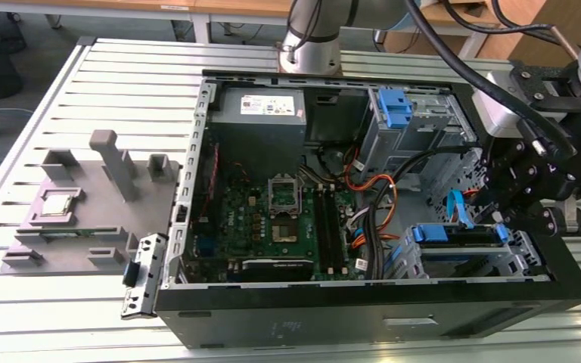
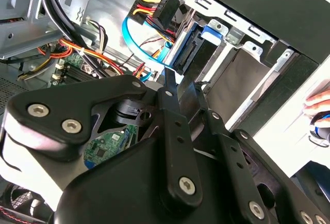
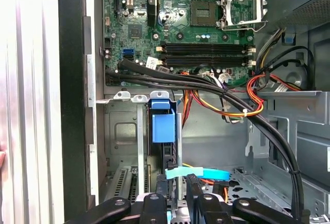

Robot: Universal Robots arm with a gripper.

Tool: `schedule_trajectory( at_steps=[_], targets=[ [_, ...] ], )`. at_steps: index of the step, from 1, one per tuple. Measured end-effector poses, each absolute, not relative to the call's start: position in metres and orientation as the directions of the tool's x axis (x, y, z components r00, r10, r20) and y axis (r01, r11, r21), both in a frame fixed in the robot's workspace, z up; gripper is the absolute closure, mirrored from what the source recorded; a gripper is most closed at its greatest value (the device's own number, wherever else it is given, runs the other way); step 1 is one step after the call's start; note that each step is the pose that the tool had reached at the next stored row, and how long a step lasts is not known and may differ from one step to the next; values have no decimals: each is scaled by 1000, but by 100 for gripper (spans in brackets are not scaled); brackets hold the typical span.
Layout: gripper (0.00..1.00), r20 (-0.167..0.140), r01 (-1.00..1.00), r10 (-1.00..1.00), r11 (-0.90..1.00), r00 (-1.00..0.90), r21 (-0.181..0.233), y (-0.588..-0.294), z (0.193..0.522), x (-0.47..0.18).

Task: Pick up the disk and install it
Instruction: 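Insert the second disk wire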

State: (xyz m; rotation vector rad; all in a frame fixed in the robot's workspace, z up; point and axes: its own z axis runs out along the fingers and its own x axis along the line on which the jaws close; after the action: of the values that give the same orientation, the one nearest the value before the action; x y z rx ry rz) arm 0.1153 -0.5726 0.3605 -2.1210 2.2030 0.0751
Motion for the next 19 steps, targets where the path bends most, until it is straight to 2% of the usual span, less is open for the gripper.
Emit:
schedule_trajectory(
  at_steps=[19],
  targets=[
    [71, -97, -999, -995, 39, -37, -22, -573, 362, 116]
  ],
)
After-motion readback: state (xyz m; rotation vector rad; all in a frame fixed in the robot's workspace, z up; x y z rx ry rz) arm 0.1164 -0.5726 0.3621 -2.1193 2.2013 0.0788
